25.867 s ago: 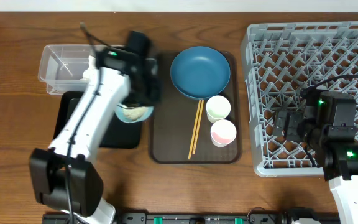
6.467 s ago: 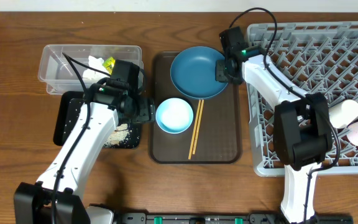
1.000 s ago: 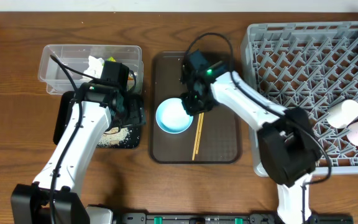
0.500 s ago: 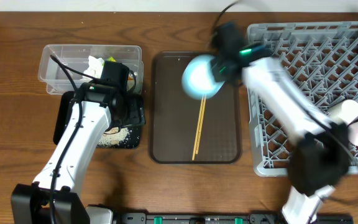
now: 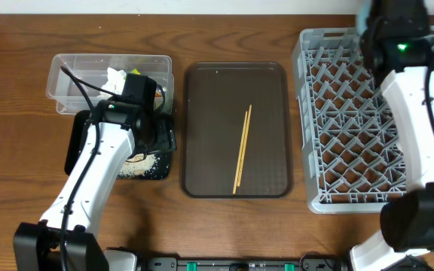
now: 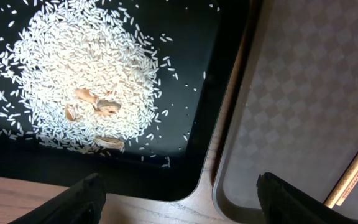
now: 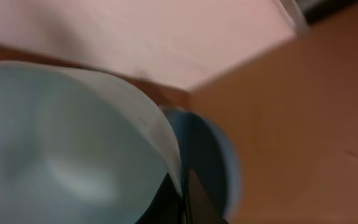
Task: Sort waste into correct bins and load items into the dishwasher rack
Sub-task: 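Carry the light-blue bowl with the right gripper into the rack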
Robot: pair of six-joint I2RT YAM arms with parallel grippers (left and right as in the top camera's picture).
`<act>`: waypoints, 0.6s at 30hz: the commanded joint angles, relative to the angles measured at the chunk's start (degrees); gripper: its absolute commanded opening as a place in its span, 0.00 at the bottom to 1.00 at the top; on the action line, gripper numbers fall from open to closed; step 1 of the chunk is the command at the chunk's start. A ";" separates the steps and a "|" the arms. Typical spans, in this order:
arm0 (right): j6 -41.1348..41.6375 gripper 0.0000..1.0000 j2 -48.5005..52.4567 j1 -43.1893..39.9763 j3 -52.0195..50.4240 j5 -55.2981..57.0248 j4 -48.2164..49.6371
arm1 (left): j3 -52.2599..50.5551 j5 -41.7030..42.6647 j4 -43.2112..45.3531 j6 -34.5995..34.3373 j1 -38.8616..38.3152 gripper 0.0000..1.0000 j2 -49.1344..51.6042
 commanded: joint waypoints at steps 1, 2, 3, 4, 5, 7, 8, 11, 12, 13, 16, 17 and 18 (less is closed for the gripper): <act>-9.60 0.01 2.60 -2.32 -0.46 5.11 0.55 | 0.37 -0.90 -0.11 -0.11 0.24 0.81 -0.57; -10.19 0.01 3.39 -2.93 -0.46 5.14 0.57 | 0.37 -0.90 -0.13 -0.11 0.24 0.81 -0.57; -10.27 0.01 4.31 -3.58 -0.46 5.22 0.79 | 0.37 -0.90 -0.13 -0.11 0.24 0.81 -0.57; -10.27 0.01 5.27 -4.20 -0.46 5.81 1.09 | 0.37 -0.90 -0.13 -0.11 0.24 0.81 -0.57; -10.25 0.01 6.19 -4.72 -0.46 6.95 1.70 | 0.37 -0.90 -0.13 -0.11 0.24 0.81 -0.57; -10.29 0.01 8.15 -5.64 -0.46 9.49 3.23 | 0.37 -0.90 -0.13 -0.11 0.24 0.81 -0.57; -10.27 0.01 9.03 -6.03 -0.46 10.56 3.85 | 0.37 -0.90 -0.13 -0.11 0.24 0.81 -0.57; -10.27 0.01 11.26 -6.78 -0.46 13.03 5.07 | 0.37 -0.90 -0.13 -0.11 0.24 0.81 -0.57; -10.27 0.01 12.11 -6.95 -0.46 14.25 5.73 | 0.37 -0.90 -0.11 -0.11 0.24 0.81 -0.57; -10.25 0.01 12.72 -7.02 -0.46 14.86 5.95 | 0.37 -0.90 -0.11 -0.11 0.24 0.81 -0.57; -10.14 0.01 14.56 -7.04 -0.46 16.24 6.08 | 0.37 -0.90 -0.11 -0.11 0.24 0.81 -0.57; -9.99 0.01 15.28 -7.06 -0.46 16.87 6.27 | 0.37 -0.90 -0.11 -0.11 0.24 0.81 -0.57; -9.68 0.01 15.89 -7.19 -0.46 17.35 6.29 | 0.37 -0.90 -0.11 -0.11 0.24 0.81 -0.57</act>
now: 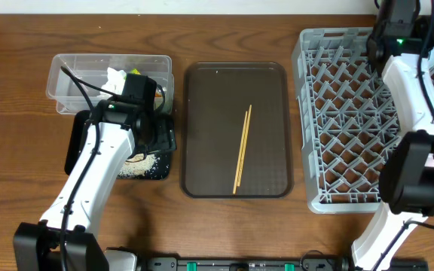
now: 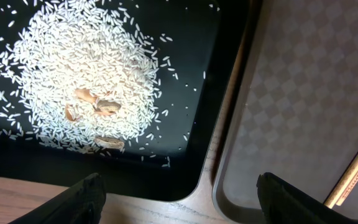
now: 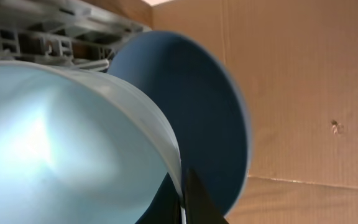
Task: Sort waste into correct bins and load items into the dishwasher rack
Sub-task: 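Carry the light-blue bowl with the right gripper into the rack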
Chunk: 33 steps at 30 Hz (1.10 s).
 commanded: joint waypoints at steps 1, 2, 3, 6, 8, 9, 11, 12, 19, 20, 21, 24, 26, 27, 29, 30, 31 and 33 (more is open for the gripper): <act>0.74 0.01 2.45 -0.61 -0.26 5.20 0.35 | 0.37 -0.87 -0.15 -0.11 0.24 0.81 -0.57; 1.68 0.01 3.28 -0.76 -0.26 6.62 0.35 | 0.37 -0.85 -0.17 -0.11 0.24 0.81 -0.57; 2.21 0.01 3.89 -0.85 -0.26 7.74 0.35 | 0.37 -0.85 -0.17 -0.11 0.24 0.81 -0.57; 4.46 0.01 5.46 -0.87 -0.26 10.43 0.33 | 0.37 -0.87 -0.17 -0.11 0.24 0.81 -0.57; 6.14 0.01 6.14 -0.57 -0.26 10.45 -0.04 | 0.37 -0.87 -0.15 -0.11 0.24 0.81 -0.57; 6.69 0.01 6.23 -0.26 -0.33 10.43 -0.42 | 0.37 -0.87 -0.13 -0.11 0.24 0.81 -0.57; 7.78 0.01 6.23 0.50 -0.50 10.45 -1.09 | 0.37 -0.85 0.02 -0.13 0.24 0.81 -0.57; 8.31 0.01 6.23 0.83 -0.50 10.45 -1.62 | 0.37 -0.85 0.07 -0.13 0.24 0.81 -0.57; 14.93 0.01 6.23 3.96 -0.52 10.25 -9.05 | 0.37 -0.63 0.74 -0.31 0.24 0.81 -0.57; 16.02 0.01 6.23 4.44 -0.52 9.68 -10.40 | 0.37 -0.63 0.74 -0.31 0.24 0.81 -0.57; 17.09 0.01 6.23 4.83 -0.52 9.14 -11.69 | 0.37 -0.63 0.72 -0.31 0.24 0.81 -0.57; 20.72 0.04 6.23 6.21 -0.52 8.22 -15.58 | 0.37 -0.63 0.74 -0.31 0.24 0.81 -0.57; 22.93 0.07 6.23 7.06 -0.52 7.93 -17.94 | 0.37 -0.63 0.72 -0.31 0.24 0.81 -0.57; 23.93 0.07 6.23 7.50 -0.52 7.80 -19.34 | 0.37 -0.63 0.72 -0.31 0.24 0.81 -0.57; 26.23 0.13 6.23 8.15 -0.52 7.74 -21.73 | 0.37 -0.63 0.72 -0.31 0.24 0.81 -0.57; 27.78 0.15 6.23 8.46 -0.52 7.74 -23.12 | 0.37 -0.63 0.72 -0.31 0.24 0.81 -0.57; 29.16 0.17 6.23 8.70 -0.52 7.45 -24.28 | 0.37 -0.63 0.72 -0.31 0.24 0.81 -0.57; 31.17 0.23 6.12 8.96 -0.50 6.21 -26.60 | 0.37 -0.63 0.70 -0.31 0.24 0.81 -0.57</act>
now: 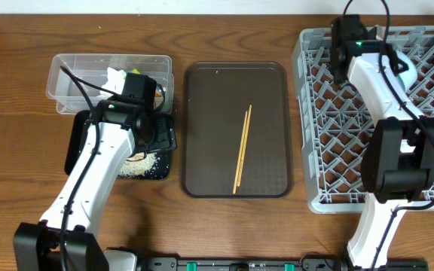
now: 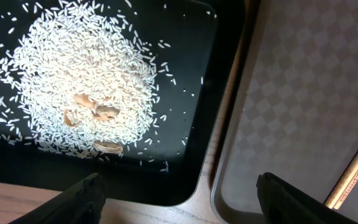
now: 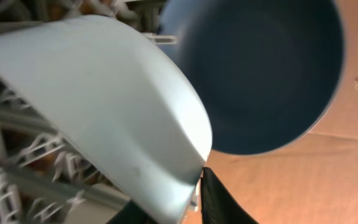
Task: Sort waste into correct bins and load items into the dishwasher rack
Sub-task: 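Carry the light-blue bowl with the right gripper into the rack, then move the right gripper to the wooden chopsticks on the brown tray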
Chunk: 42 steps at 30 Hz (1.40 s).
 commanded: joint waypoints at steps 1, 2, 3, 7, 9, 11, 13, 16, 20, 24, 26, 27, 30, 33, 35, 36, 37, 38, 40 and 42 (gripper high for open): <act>7.30 0.27 0.24 0.92 -0.55 -4.63 -2.62 | 0.37 -0.66 -0.17 -0.28 0.24 0.81 -0.57; 7.39 0.31 -0.09 0.96 -0.55 -6.01 -3.21 | 0.37 -0.66 -0.17 -0.28 0.24 0.81 -0.57; 7.37 0.34 -0.44 0.96 -0.55 -7.54 -3.63 | 0.37 -0.66 -0.17 -0.28 0.24 0.81 -0.57; 7.32 0.53 -4.17 0.96 -0.33 -15.15 -3.80 | 0.37 -0.66 -0.20 -0.28 0.24 0.81 -0.57; 7.26 0.60 -7.19 1.03 0.17 -19.15 -3.78 | 0.37 -0.66 -0.20 -0.28 0.24 0.81 -0.57; 7.10 0.67 -10.97 1.25 0.79 -23.34 -3.78 | 0.37 -0.66 -0.22 -0.28 0.24 0.81 -0.57; 7.08 0.75 -14.84 1.57 0.96 -28.63 -3.72 | 0.37 -0.66 -0.22 -0.28 0.24 0.81 -0.57; 7.13 0.76 -20.57 2.45 0.94 -42.69 -4.87 | 0.37 -0.66 -0.22 -0.28 0.24 0.81 -0.57; 7.17 0.74 -24.72 3.43 0.94 -66.73 -7.58 | 0.37 -0.68 -0.20 -0.26 0.24 0.81 -0.57; 7.80 0.70 -24.83 5.51 0.63 -86.42 -11.21 | 0.37 -0.74 -0.20 -0.26 0.24 0.81 -0.57; 9.77 0.68 -24.61 7.74 -0.66 -89.79 -12.22 | 0.37 -0.74 -0.20 -0.28 0.24 0.81 -0.57; 10.54 0.66 -24.55 9.20 -1.81 -89.64 -12.24 | 0.37 -0.72 -0.20 -0.31 0.24 0.81 -0.57; 13.88 0.59 -24.37 13.46 -5.79 -86.31 -11.91 | 0.37 -0.72 -0.22 -0.28 0.24 0.81 -0.57; 20.26 0.59 -24.26 18.14 -11.41 -80.59 -10.12 | 0.37 -0.70 -0.44 -0.28 0.24 0.81 -0.57; 23.17 0.59 -24.26 20.50 -15.06 -79.38 -7.72 | 0.37 -0.70 -0.46 -0.28 0.24 0.81 -0.57; 24.28 0.58 -24.26 21.59 -16.90 -79.32 -6.19 | 0.37 -0.70 -0.46 -0.31 0.24 0.81 -0.57; 25.73 0.57 -24.26 22.82 -19.02 -78.90 -4.17 | 0.37 -0.70 -0.46 -0.28 0.24 0.81 -0.57; 27.47 0.55 -24.24 24.00 -21.00 -77.77 -2.27 | 0.37 -0.70 -0.46 -0.28 0.24 0.81 -0.57; 31.15 0.55 -24.24 26.18 -24.74 -73.09 1.03 | 0.37 -0.70 -0.46 -0.28 0.24 0.81 -0.57; 34.91 0.56 -24.24 27.78 -27.69 -68.67 3.69 | 0.37 -0.68 -0.46 -0.31 0.24 0.81 -0.57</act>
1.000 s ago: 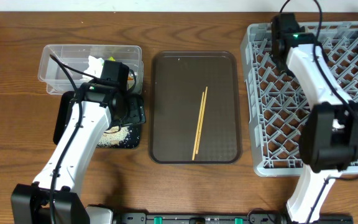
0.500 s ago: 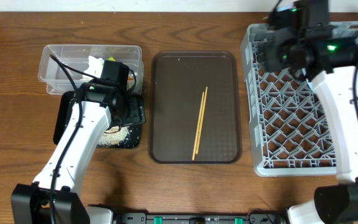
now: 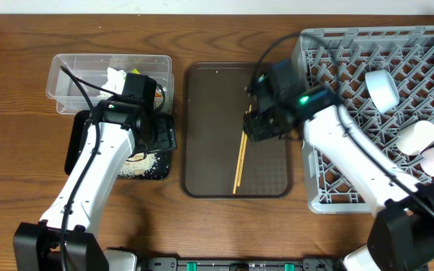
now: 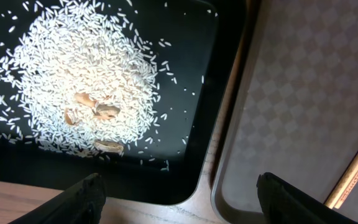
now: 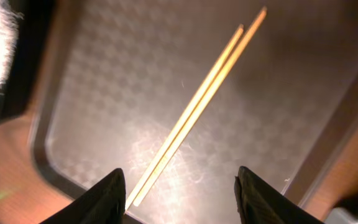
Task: Sort waste into correct bins and load items into the dishwasher rack
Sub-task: 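Move the right gripper to the wooden chopsticks on the brown tray, then close the right gripper on the chopsticks and lift them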
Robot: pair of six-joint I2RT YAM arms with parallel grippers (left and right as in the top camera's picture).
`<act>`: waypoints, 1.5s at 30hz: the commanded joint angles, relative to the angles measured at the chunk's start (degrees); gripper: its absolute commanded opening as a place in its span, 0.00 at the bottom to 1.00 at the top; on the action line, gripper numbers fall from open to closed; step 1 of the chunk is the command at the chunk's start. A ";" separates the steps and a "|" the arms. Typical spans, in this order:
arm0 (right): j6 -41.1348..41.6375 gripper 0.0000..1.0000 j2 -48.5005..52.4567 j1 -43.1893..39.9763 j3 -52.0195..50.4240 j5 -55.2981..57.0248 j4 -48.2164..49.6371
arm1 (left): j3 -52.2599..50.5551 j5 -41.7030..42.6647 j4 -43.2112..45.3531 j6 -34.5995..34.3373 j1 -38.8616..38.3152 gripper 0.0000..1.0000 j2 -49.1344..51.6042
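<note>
A pair of wooden chopsticks [image 3: 242, 149] [image 5: 197, 102] lies on the brown tray [image 3: 209, 90]. My right gripper [image 3: 256, 128] [image 5: 182, 196] hovers open just above the pair, and nothing sits between its fingers [image 5: 107, 193]. A pale cup [image 3: 383, 89] rests in the grey dishwasher rack [image 3: 330, 188]. My left gripper [image 3: 153, 139] [image 4: 179, 186] is open over the black tray [image 4: 204, 68], which holds a heap of rice with food scraps [image 4: 86, 81].
Two more cups [image 3: 417, 137] lie at the rack's right side, and a blue plate stands at its far right corner. A clear bin with crumpled waste [image 3: 111, 75] sits behind the black tray.
My right gripper held the pale cup at the back of the rack. Now the cup lies in the rack, and the gripper is open over the chopsticks. The left arm has not moved.
My right gripper held a pale cup by the blue plate at the rack's far right corner. Later it was at the rack's back left with the cup. Now the cup rests in the rack and the gripper is open above the chopsticks. My left gripper stayed over the rice.
</note>
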 commanded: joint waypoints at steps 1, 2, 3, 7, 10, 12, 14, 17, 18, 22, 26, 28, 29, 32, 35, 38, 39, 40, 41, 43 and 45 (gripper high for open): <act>9.14 0.56 0.50 2.62 -4.31 8.87 3.19 | 0.35 -0.68 -0.28 -0.28 0.24 0.81 -0.57; 9.62 0.55 0.72 3.19 -5.29 9.75 4.57 | 0.35 -0.70 -0.28 -0.31 0.24 0.81 -0.57; 9.62 0.54 0.90 3.74 -5.99 10.25 5.75 | 0.35 -0.70 -0.26 -0.28 0.24 0.81 -0.57; 11.76 0.54 3.91 6.08 -6.64 14.56 7.87 | 0.35 -0.68 -0.28 -0.28 0.24 0.81 -0.57; 14.99 0.54 6.62 7.54 -6.64 16.11 8.41 | 0.35 -0.70 -0.28 -0.28 0.24 0.81 -0.57; 17.25 0.54 8.15 7.87 -6.67 16.37 8.20 | 0.35 -0.68 -0.28 -0.28 0.24 0.81 -0.57; 18.21 0.54 9.29 7.72 -6.67 16.37 8.57 | 0.35 -0.70 -0.28 -0.28 0.24 0.81 -0.57; 18.21 0.54 10.38 8.17 -6.67 16.35 9.49 | 0.35 -0.68 -0.24 -0.28 0.24 0.81 -0.57; 18.21 0.54 10.73 8.22 -6.67 16.37 9.53 | 0.35 -0.70 -0.24 -0.28 0.24 0.81 -0.57; 18.29 0.54 11.52 8.33 -6.67 16.48 9.70 | 0.35 -0.68 -0.26 -0.28 0.24 0.81 -0.57; 19.71 0.54 12.50 8.57 -6.67 16.63 9.68 | 0.35 -0.68 -0.26 -0.28 0.24 0.81 -0.57; 19.96 0.54 12.98 8.55 -6.67 16.87 9.68 | 0.35 -0.70 -0.26 -0.28 0.24 0.81 -0.57; 20.17 0.54 13.27 8.57 -6.67 16.83 9.68 | 0.35 -0.70 -0.26 -0.28 0.24 0.81 -0.57; 20.72 0.54 13.90 8.70 -6.67 16.83 9.20 | 0.35 -0.68 -0.26 -0.28 0.24 0.81 -0.57; 20.79 0.54 13.90 8.48 -6.67 16.87 8.17 | 0.35 -0.70 -0.26 -0.28 0.24 0.81 -0.57; 20.79 0.54 13.90 8.09 -6.67 16.94 7.63 | 0.35 -0.68 -0.26 -0.28 0.24 0.81 -0.57; 20.79 0.54 13.90 8.11 -6.67 17.05 7.43 | 0.35 -0.70 -0.28 -0.28 0.24 0.81 -0.57; 20.79 0.54 13.90 8.22 -6.67 17.05 7.10 | 0.35 -0.68 -0.28 -0.28 0.24 0.81 -0.57; 20.79 0.54 13.90 8.24 -6.67 17.05 6.82 | 0.35 -0.68 -0.28 -0.28 0.24 0.81 -0.57; 20.76 0.53 13.90 8.09 -6.67 17.05 6.03 | 0.35 -0.70 -0.26 -0.28 0.24 0.81 -0.57; 20.76 0.40 13.90 7.43 -6.67 17.03 5.44 | 0.35 -0.70 -0.26 -0.28 0.24 0.81 -0.57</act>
